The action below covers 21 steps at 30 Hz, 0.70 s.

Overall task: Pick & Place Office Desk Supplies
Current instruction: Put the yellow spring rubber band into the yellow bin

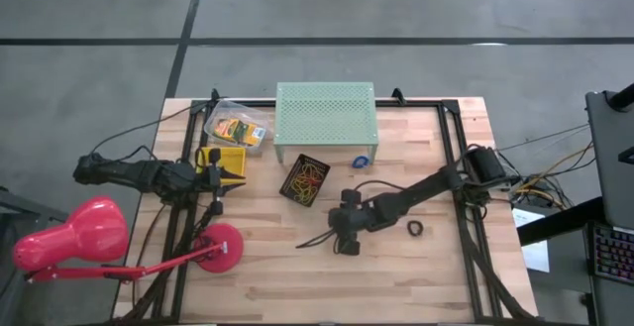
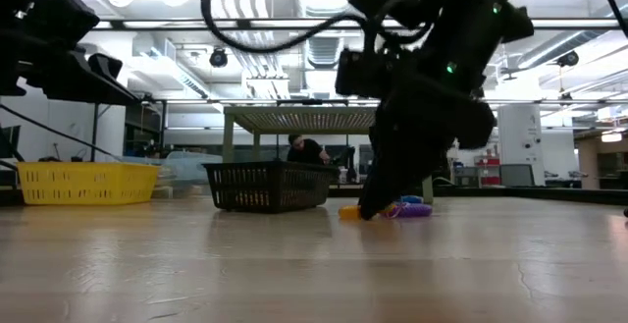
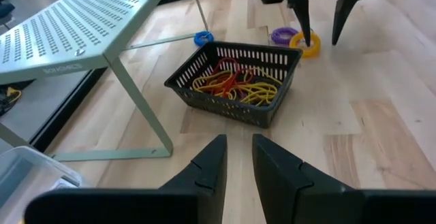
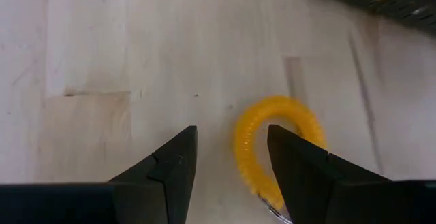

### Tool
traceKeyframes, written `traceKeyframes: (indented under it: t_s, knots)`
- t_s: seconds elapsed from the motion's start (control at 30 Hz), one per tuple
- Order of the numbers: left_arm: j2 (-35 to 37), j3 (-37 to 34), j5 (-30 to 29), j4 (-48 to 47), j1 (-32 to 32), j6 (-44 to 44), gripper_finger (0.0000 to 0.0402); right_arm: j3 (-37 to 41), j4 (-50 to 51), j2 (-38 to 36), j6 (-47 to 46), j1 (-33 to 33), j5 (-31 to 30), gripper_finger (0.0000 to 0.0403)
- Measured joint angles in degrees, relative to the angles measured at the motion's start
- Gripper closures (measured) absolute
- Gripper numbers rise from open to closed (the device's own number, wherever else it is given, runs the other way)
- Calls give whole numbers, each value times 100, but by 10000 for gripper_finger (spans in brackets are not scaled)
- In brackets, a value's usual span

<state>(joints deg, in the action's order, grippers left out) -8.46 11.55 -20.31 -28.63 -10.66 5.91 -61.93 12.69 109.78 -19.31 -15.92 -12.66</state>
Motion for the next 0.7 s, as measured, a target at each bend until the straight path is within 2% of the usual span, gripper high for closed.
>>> traceKeyframes:
  t_s: [0.27,0.7]
  knots:
    - [-6,-46,-1,8,2,0,329,-20,-18,209,283,137,159,244]
    - [-6,-74,-3,-147,2,0,329,-56,22,194,649,137,119,367]
